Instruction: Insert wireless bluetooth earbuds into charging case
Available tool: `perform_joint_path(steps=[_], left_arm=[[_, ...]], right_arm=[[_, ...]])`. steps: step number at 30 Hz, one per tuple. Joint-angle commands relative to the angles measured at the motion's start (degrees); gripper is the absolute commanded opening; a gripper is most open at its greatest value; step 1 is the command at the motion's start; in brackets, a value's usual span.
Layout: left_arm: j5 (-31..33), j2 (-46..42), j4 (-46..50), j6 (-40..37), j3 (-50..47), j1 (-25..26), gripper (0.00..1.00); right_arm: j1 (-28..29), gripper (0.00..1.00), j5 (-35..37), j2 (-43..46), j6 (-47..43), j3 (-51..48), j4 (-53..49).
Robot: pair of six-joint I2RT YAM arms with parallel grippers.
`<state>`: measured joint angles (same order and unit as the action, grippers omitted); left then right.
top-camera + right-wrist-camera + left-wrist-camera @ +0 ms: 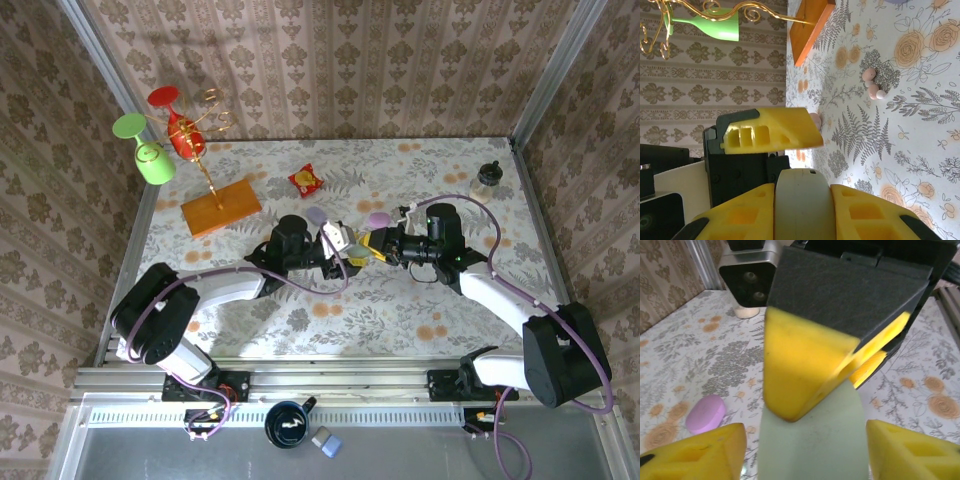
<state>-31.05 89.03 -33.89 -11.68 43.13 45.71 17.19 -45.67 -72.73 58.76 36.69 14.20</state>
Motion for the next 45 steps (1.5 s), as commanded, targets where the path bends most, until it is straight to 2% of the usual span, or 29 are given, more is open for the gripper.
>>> perform_joint_path(steps=[1,6,8,10,11,14,17,19,23,25,28,30,34,40,45], left_arm=[[1.8,-0.4,-0.7,3.3,-0.6,-1.0,0.74],[6.5,-1.7,9.7,8.5,2.0,-1.2,0.75],[6.6,-2.9,11.6,6.9,2.0,-1.2,0.84],[6.3,-5.1,8.8,6.6,-0.5,-1.5,0.99],[6.3,-6.5,6.1,6.4,-2.3,-1.6,1.0],[6.9,-10.4,-2.7,8.4,-8.0,-2.3,1.0],[5.0,-12.8,-3.6,14.4,-9.1,-4.2,1.0],[5.9,-14.0,-5.1,15.4,-9.9,-4.4,1.0],[10.1,-14.7,-18.5,19.1,-14.9,-4.5,1.0],[10.2,-14.4,-23.1,21.1,-15.6,-5.0,0.98],[7.4,-14.9,-22.5,21.8,-14.1,-5.3,0.93],[4.7,-14.9,-21.1,20.7,-12.3,-5.3,0.94],[2.6,-13.1,-26.9,20.0,-11.1,-4.8,0.94],[-1.5,-8.2,-34.9,20.9,-8.3,-4.3,0.83],[-0.6,-6.4,-36.6,18.4,-7.0,-2.0,0.8]], right_arm=[[-0.3,0.17,0.1,0.6,1.5,1.3,2.9],[-0.8,0.15,-0.4,0.7,3.8,1.1,5.3],[-0.8,0.15,-0.4,0.8,4.7,1.1,6.2],[-0.8,0.14,-0.4,1.0,5.8,0.8,7.5],[-0.9,0.14,-0.5,1.0,6.8,0.7,8.6],[-1.1,0.14,-1.3,0.7,11.2,0.2,13.8],[-1.1,0.1,-2.4,-0.2,16.3,0.2,18.7],[-1.0,0.09,-3.3,-1.0,20.9,0.2,23.3],[-1.1,0.05,-4.7,-1.8,28.1,0.8,29.4],[-0.9,0.02,-4.8,-1.9,31.8,0.8,31.8],[-0.7,0.0,-5.0,-2.0,36.9,0.7,36.7],[-0.5,0.0,-5.0,-1.8,39.3,0.7,38.5],[0.8,0.0,-4.0,-1.0,41.6,0.9,39.4],[3.1,0.0,-1.5,-0.7,43.3,1.5,39.3],[3.6,0.0,-2.1,-1.1,44.2,2.0,40.1]])
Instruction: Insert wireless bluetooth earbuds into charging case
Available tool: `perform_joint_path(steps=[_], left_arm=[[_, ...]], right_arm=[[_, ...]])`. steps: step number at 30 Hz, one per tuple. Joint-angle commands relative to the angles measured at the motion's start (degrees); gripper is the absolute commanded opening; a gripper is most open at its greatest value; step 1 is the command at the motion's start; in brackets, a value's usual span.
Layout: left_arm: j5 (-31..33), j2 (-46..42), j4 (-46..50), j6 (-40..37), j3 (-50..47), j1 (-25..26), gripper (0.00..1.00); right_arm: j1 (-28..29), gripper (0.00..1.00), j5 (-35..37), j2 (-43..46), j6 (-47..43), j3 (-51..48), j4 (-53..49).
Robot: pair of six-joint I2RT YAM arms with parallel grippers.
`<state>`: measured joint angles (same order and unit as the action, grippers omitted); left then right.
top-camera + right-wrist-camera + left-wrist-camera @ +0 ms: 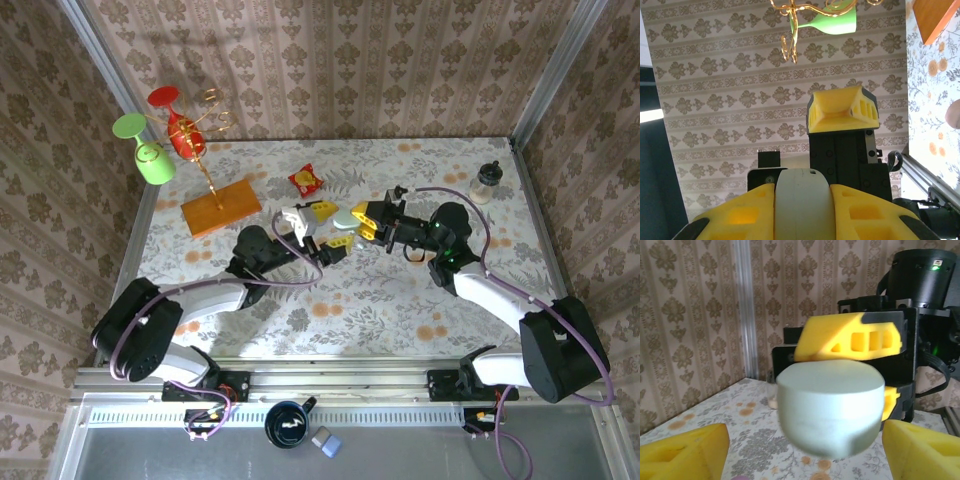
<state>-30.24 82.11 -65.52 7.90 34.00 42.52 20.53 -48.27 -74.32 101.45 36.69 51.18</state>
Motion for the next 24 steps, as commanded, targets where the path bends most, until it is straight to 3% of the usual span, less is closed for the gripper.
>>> perform_joint_path(steps=[1,11,24], left_arm=[[-1.4,0.8,-5.1,-1.4,2.4,1.5,0.8],[-3.1,2.0,-5.3,-0.1,4.2,2.3,0.59],[-2.6,2.1,-5.4,-0.3,3.4,2.0,0.6]], right_arm=[[0.3,0.0,0.4,0.6,1.4,2.1,3.1],[0.3,0.0,-0.2,1.1,1.2,2.5,3.7],[0.1,0.0,-0.2,3.0,-0.2,3.3,2.4]])
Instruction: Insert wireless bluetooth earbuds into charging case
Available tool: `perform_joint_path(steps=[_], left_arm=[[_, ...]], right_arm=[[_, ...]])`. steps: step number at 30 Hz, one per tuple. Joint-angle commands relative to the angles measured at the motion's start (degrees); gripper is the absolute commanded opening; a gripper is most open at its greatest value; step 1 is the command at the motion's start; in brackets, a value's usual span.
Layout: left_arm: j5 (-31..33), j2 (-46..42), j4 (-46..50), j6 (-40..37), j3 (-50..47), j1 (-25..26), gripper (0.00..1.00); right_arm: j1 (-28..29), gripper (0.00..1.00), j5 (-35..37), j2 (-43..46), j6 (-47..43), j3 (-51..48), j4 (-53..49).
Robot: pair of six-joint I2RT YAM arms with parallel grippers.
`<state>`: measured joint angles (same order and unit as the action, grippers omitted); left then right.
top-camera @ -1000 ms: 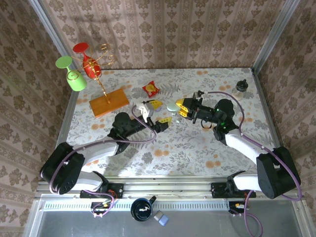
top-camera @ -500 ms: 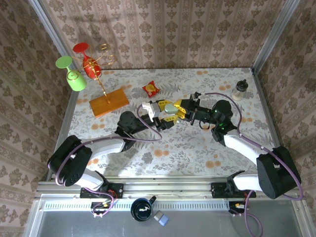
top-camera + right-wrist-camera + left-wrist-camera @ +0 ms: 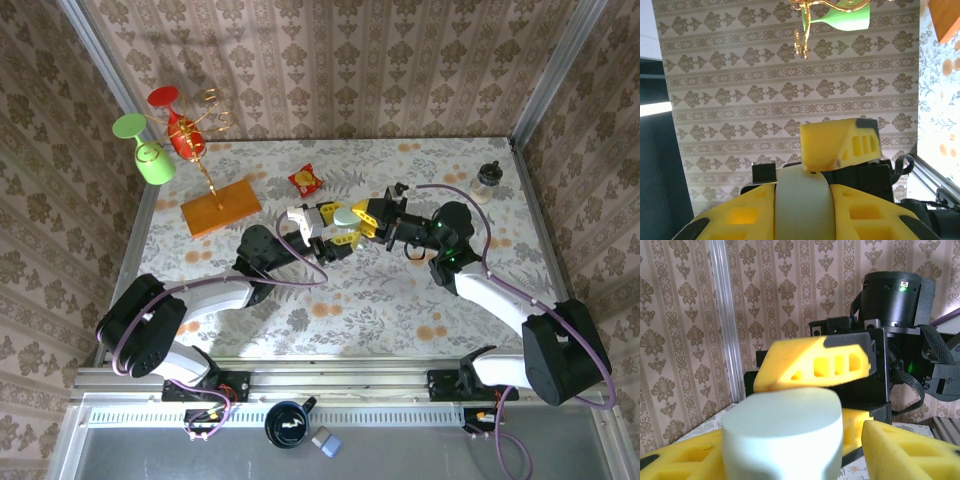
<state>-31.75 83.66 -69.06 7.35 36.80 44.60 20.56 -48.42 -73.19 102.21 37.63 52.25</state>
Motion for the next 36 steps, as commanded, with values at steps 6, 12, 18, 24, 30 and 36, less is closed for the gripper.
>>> perform_joint_path(steps=[6,12,18,24,30,36], left_arm=[[-1.3,0.6,-2.8,1.0,0.8,0.0,0.55],[-2.0,0.6,-3.3,2.5,1.8,0.0,0.55],[-3.1,0.7,-3.2,2.3,2.0,0.0,0.55],[-3.3,0.6,-3.5,2.4,2.4,0.0,0.56],[-2.5,0.3,-3.5,2.3,2.1,0.0,0.58],[-2.5,-0.1,-3.4,2.1,2.0,0.0,0.55]], right_arm=[[0.1,0.0,-0.3,1.5,-0.7,2.0,1.2],[0.1,0.0,-0.4,1.2,-1.0,1.8,0.9],[0.2,0.0,-0.5,1.0,-1.2,1.8,0.5],[0.2,0.0,-0.8,0.8,-1.8,2.2,-0.3],[0.1,0.0,-0.9,1.0,-2.1,2.1,-0.9],[-0.2,0.0,-0.6,1.9,-2.9,1.8,-2.1]])
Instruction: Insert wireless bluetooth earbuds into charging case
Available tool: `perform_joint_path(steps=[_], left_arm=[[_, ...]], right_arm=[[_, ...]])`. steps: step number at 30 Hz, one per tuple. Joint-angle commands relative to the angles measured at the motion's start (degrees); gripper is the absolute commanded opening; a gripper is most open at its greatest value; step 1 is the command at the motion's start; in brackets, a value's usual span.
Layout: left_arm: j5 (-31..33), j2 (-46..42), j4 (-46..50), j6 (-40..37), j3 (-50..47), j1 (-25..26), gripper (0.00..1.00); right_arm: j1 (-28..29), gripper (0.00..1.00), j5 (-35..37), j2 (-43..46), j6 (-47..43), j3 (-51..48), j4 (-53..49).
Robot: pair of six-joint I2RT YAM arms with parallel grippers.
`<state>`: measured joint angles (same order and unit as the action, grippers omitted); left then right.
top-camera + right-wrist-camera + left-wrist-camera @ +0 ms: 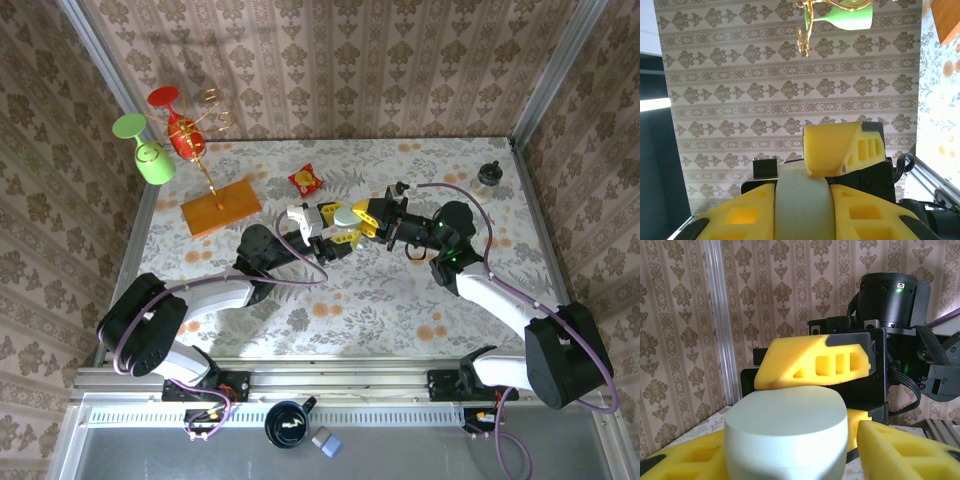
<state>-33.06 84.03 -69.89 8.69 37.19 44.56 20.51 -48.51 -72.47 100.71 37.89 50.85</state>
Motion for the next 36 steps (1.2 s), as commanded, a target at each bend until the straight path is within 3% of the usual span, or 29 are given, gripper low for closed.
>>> perform_joint_path(steps=[1,17,21,26,30,34,36], left_arm=[[-1.2,-0.6,-2.6,0.9,1.6,0.1,0.55],[-2.0,-1.2,-2.5,1.9,1.4,0.0,0.5],[-2.6,-1.0,-2.5,2.3,1.6,0.1,0.38],[-3.1,-1.0,-2.5,2.3,1.4,0.1,0.31],[-3.2,-1.1,-2.2,2.2,1.0,0.1,0.31],[-3.4,-1.4,-1.2,1.8,0.3,0.1,0.31],[-3.4,-1.6,-0.6,1.8,0.0,0.0,0.31]], right_arm=[[-0.1,0.0,-0.5,1.3,-1.4,1.5,-0.7],[-0.3,0.0,-0.2,2.2,-3.7,1.4,-3.8],[-0.3,0.0,-0.2,2.4,-4.2,1.3,-4.4],[-0.3,0.0,0.1,2.5,-4.8,1.3,-5.5],[-0.5,0.25,1.0,4.0,-8.5,1.6,-9.0],[-1.0,0.55,2.7,7.6,-19.5,2.2,-18.3],[-1.5,0.63,3.7,9.6,-25.1,2.2,-22.9]])
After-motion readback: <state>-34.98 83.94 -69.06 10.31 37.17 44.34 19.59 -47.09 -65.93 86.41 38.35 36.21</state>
